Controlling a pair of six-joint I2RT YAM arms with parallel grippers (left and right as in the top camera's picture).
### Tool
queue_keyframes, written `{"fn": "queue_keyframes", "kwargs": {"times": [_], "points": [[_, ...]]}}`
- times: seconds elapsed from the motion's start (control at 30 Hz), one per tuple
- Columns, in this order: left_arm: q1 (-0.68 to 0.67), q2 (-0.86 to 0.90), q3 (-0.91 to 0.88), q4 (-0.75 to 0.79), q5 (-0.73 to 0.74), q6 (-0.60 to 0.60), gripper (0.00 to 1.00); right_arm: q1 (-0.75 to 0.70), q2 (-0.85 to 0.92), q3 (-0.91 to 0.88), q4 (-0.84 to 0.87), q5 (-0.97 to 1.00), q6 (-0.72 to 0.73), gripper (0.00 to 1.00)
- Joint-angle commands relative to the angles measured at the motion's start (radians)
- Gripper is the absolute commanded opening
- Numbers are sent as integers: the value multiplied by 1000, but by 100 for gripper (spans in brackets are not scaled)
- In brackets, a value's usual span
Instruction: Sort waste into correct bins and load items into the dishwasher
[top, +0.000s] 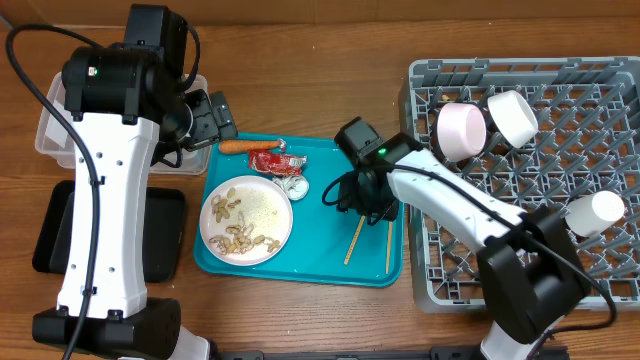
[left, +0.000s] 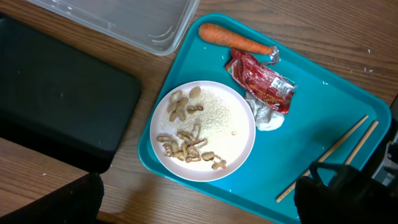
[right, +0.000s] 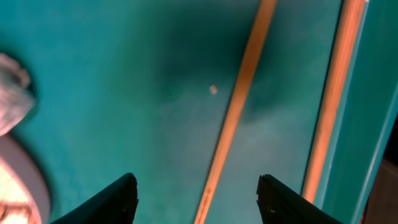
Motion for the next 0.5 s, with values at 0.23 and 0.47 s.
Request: {"fn": "queue_keyframes", "kwargs": {"times": [0.23, 0.47], "points": [[0, 3, 8, 4, -2, -14, 100, -12, 90, -50, 87, 32, 131, 33], [0, 3, 8, 4, -2, -14, 100, -19, 92, -55, 97, 9, 176, 7]]}}
